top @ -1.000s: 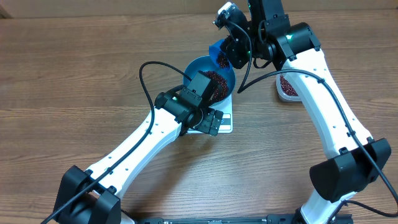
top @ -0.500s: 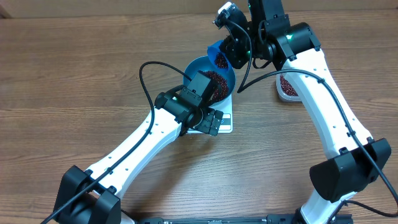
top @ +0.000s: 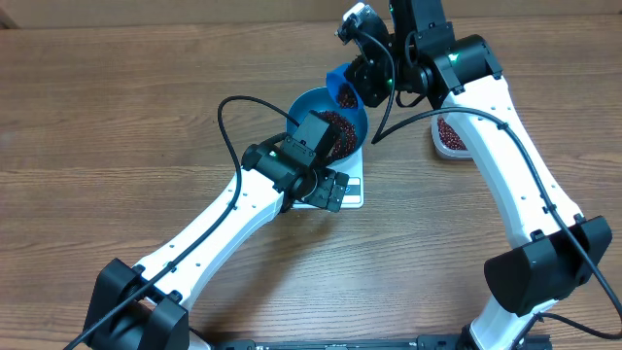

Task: Scoop item into bowl and weigh 150g on scale
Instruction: 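Hold the scoop tilted over the bowl, shaking beans out slowly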

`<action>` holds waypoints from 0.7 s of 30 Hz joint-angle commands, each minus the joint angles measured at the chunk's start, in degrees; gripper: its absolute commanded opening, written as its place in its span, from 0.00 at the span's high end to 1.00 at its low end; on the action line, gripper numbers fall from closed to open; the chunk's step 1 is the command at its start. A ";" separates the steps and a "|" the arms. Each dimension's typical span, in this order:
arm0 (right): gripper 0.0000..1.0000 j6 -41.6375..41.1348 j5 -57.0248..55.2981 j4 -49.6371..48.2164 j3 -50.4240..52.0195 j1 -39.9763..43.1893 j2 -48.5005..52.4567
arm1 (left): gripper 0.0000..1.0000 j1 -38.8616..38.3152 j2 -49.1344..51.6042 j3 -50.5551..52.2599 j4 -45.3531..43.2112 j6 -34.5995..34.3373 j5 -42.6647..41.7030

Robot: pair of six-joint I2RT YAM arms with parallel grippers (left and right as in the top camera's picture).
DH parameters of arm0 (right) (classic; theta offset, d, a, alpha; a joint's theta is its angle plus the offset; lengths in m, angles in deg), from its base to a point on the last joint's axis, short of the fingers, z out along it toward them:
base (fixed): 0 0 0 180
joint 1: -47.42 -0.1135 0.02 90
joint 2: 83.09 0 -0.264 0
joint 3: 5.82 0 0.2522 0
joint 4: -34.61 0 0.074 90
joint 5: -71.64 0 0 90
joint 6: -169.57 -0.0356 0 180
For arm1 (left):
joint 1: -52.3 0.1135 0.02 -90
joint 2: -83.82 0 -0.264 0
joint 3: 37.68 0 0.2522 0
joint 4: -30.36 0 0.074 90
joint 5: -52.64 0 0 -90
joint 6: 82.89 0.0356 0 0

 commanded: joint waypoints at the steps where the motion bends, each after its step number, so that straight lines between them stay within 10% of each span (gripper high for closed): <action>1: 0.96 -0.28 1.75 -0.81 -1.75 0.09 -0.22 | 0.01 -0.02 -0.22 -0.22 0.13 1.27 0.52; 21: 0.96 -0.35 2.45 -1.49 -1.01 -0.20 -0.07 | 0.00 -0.02 -0.22 -0.22 0.13 1.27 0.52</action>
